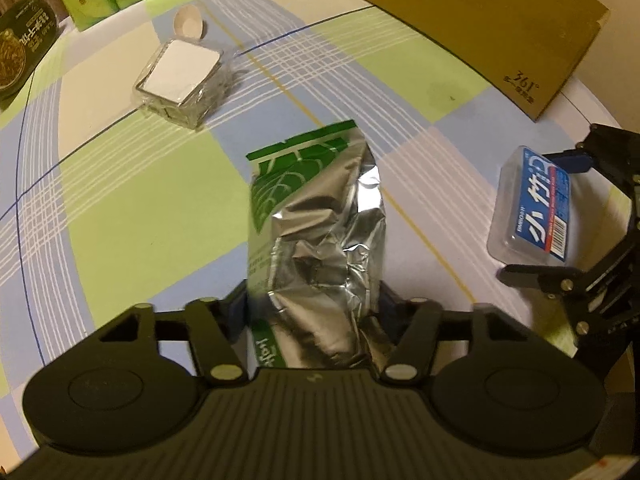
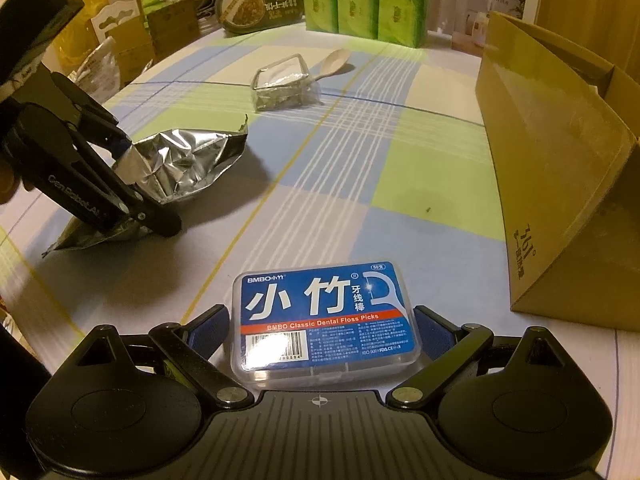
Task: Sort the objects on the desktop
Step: 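Grasp the foil bag with the left tool while the right tool grasps the floss-pick box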
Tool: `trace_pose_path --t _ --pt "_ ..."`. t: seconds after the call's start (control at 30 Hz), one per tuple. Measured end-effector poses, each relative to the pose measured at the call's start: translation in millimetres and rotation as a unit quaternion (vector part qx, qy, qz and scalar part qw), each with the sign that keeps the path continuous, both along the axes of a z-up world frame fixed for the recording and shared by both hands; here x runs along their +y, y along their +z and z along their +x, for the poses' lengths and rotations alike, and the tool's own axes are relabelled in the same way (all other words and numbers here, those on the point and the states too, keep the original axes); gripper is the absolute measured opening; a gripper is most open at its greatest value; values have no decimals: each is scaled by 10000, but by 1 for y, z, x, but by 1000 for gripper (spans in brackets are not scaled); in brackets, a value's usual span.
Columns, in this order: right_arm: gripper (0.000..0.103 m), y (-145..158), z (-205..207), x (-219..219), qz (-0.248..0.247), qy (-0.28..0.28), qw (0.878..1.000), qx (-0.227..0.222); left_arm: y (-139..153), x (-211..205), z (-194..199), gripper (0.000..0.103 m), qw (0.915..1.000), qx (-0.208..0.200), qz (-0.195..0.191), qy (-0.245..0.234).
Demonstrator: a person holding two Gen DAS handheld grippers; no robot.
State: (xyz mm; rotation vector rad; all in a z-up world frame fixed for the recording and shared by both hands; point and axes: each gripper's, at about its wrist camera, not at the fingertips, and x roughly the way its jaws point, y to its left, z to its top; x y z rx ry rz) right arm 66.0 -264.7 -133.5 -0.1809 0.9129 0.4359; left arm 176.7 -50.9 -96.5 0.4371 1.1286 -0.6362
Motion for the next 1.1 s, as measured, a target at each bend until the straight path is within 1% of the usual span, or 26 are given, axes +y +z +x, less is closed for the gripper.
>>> trace_pose_path --t 0.03,0.1,0.23,0.3,0.43,0.63,1.1 --pt "95 0 0 0 1 11 10000 -6 2 0 -2 47 10000 -56 23 -44" --pt "94 0 0 1 -2 35 10000 -14 4 1 -5 45 9999 -100 28 -95" --pt "86 2 0 3 -22 57 10000 -29 5 -2 -12 44 9997 -170 66 -165" --pt "86 2 -1 3 -44 65 10000 -43 6 -2 -13 43 9997 -178 55 -176" --pt "85 3 -2 4 -121 73 9999 -89 9 -6 -14 43 9995 -212 9 -219" --pt "84 14 -5 1 -99 -46 9995 -286 20 -15 -15 43 9990 -322 -44 -301" --pt "84 47 -17 -12 -95 -243 9971 -710 50 -62 -21 43 9956 -613 -287 -648"
